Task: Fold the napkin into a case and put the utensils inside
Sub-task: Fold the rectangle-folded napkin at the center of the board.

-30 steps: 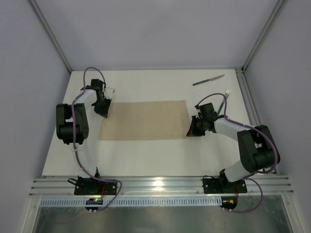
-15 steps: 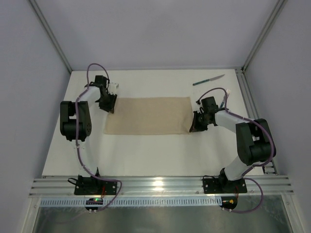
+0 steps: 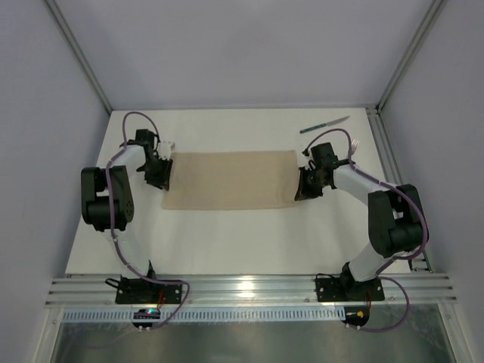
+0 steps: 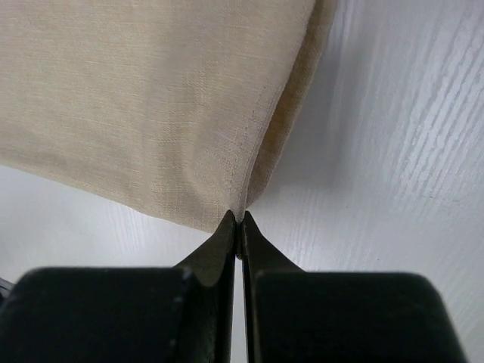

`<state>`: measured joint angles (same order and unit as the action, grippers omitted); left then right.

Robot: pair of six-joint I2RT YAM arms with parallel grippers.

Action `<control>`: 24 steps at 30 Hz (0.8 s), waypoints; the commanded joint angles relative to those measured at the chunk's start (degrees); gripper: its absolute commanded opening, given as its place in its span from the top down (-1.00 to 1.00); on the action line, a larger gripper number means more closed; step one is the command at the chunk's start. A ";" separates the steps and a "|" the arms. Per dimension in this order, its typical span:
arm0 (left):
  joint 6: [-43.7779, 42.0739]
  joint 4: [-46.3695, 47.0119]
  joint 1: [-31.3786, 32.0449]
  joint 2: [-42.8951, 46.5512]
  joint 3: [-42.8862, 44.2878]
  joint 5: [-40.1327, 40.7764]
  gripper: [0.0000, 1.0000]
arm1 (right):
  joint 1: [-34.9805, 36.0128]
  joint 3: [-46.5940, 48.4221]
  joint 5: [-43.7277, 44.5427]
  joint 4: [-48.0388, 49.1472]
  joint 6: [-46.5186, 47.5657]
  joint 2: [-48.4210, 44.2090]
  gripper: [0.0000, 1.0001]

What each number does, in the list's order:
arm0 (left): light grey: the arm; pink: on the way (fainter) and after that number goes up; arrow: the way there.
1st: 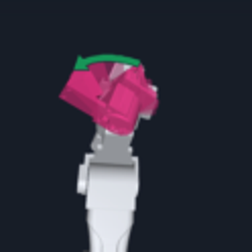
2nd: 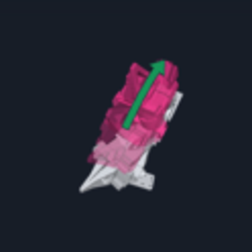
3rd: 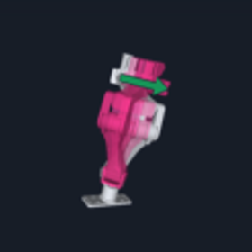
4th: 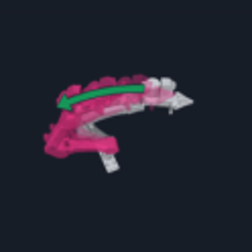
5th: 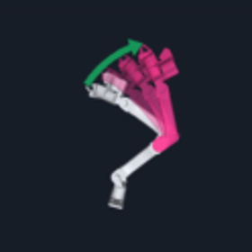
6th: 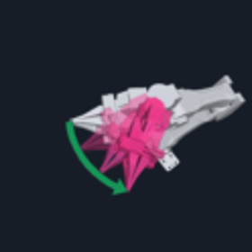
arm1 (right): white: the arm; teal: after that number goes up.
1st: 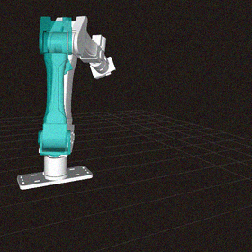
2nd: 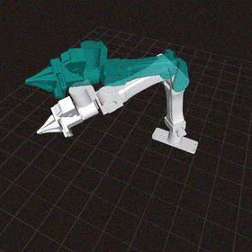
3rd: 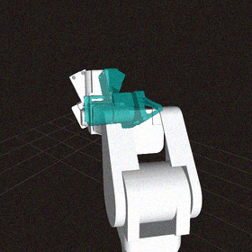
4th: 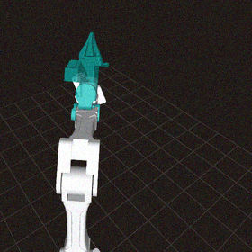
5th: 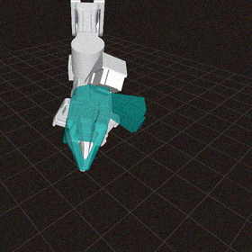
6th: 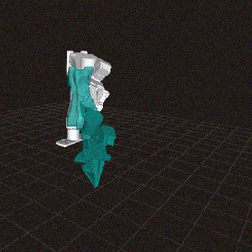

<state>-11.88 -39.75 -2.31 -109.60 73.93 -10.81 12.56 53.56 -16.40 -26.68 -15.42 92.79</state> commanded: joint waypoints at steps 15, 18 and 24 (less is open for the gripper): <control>-0.16 0.99 0.11 0.00 -3.18 -4.13 0.64 | 27.24 48.69 -1.17 -2.15 -3.30 28.65 0.93; 0.01 1.07 0.20 -0.35 -3.18 -4.57 0.67 | 31.73 58.98 -3.54 -1.63 -5.67 35.86 0.93; -0.07 1.16 0.11 -0.44 -3.35 -5.19 0.69 | 37.44 69.39 -7.93 5.13 -12.68 45.72 0.93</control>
<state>-12.16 -38.48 -2.39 -109.03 72.64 -13.82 48.60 118.50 -20.21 -26.24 -22.33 136.92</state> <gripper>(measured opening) 0.157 0.043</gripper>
